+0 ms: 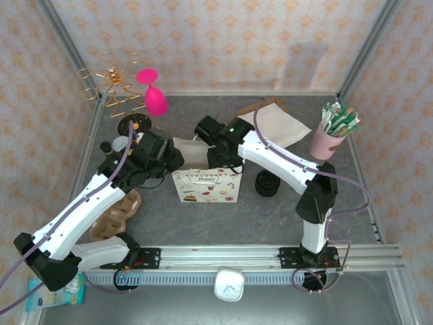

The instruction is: Pack the takeout coffee

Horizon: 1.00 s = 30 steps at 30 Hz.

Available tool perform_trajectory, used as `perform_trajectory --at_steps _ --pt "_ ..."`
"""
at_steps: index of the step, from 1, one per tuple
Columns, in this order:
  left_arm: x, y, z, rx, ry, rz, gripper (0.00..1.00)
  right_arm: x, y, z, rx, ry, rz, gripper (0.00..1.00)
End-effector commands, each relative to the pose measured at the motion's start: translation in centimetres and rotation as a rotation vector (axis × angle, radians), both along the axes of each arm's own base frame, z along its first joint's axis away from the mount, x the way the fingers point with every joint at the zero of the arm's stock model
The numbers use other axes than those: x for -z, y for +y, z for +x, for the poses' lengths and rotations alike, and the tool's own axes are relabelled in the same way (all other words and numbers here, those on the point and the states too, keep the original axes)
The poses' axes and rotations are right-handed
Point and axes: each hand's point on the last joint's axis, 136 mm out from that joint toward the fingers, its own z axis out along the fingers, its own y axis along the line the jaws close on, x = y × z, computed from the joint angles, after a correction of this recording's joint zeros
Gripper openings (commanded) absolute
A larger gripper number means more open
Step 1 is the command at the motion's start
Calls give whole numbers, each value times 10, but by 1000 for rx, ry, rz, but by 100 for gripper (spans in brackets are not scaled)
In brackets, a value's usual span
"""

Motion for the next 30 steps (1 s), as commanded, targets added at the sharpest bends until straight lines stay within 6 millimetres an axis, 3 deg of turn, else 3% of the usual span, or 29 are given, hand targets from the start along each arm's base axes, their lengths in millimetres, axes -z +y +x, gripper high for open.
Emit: perform_trajectory --at_steps 1,12,30 --pt "3 3 -1 7 2 32 30 7 0 -2 -18 7 -18 55" --pt "4 5 0 5 4 50 30 0 3 2 -25 -26 8 55" --pt "4 7 3 3 4 85 32 31 -3 -6 -52 26 -44 55"
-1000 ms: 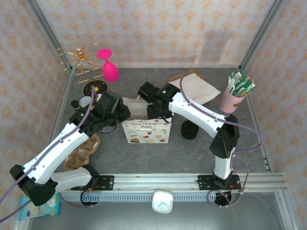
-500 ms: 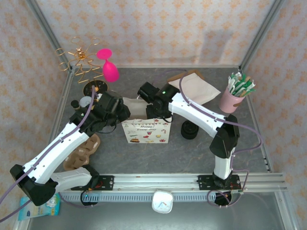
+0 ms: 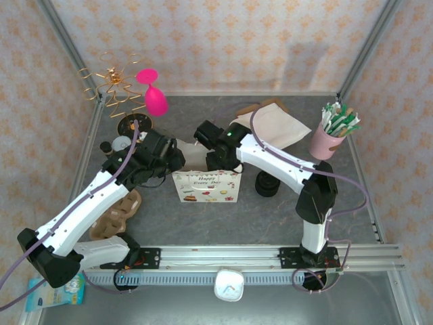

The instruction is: Pack the takeout coffee

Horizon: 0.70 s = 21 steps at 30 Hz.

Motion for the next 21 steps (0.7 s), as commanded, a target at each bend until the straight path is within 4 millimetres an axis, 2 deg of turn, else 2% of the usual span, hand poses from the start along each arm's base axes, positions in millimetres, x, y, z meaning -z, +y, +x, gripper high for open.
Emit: perform_trajectory --at_steps 1,8,12,21 --pt "-5 7 -1 -4 -12 43 32 10 -7 -5 -8 12 -33 55" --pt "-5 6 0 -2 -10 45 33 22 -7 -8 -5 26 -22 55" --pt "-7 6 0 -2 -14 40 34 13 -6 -4 3 0 -10 58" --pt "-6 5 1 0 -12 45 35 -5 -5 3 10 -38 -6 72"
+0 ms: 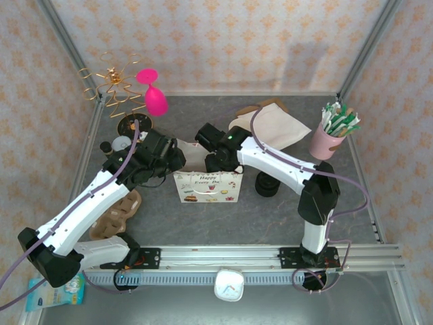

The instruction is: Pack the takeout coffee

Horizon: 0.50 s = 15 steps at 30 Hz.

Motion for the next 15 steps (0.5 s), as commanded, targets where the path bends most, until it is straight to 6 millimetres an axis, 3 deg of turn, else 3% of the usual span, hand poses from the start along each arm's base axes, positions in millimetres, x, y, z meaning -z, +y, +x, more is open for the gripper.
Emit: perform_trajectory --at_steps 1,5,15 --pt "-7 5 0 4 -13 42 35 -10 -6 1 10 -13 -27 73" --pt "-7 5 1 2 -13 44 35 -10 -6 1 10 -14 -30 76" --pt "-7 7 0 1 -14 46 35 17 -10 -7 6 23 -43 73"
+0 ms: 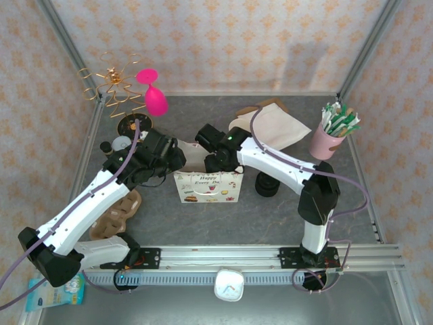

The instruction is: Pack the takeout coffee

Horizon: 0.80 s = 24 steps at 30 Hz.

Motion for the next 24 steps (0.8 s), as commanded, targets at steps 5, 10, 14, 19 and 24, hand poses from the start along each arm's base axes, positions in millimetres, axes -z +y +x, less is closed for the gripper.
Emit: perform_trajectory --at_steps 5,10,14,19,24 --pt "-6 5 0 -3 -10 38 35 20 -9 -9 2 33 -39 73" --pt "-7 6 0 -4 -14 39 36 26 -9 -10 -5 45 -41 73" --pt "-7 5 1 -1 -11 47 38 31 -9 -12 -7 54 -40 73" --pt "-8 6 1 -5 -17 47 39 13 -6 -6 -3 18 -25 76" --pt "-9 7 2 -5 -19 49 40 2 -8 -4 0 1 -26 80"
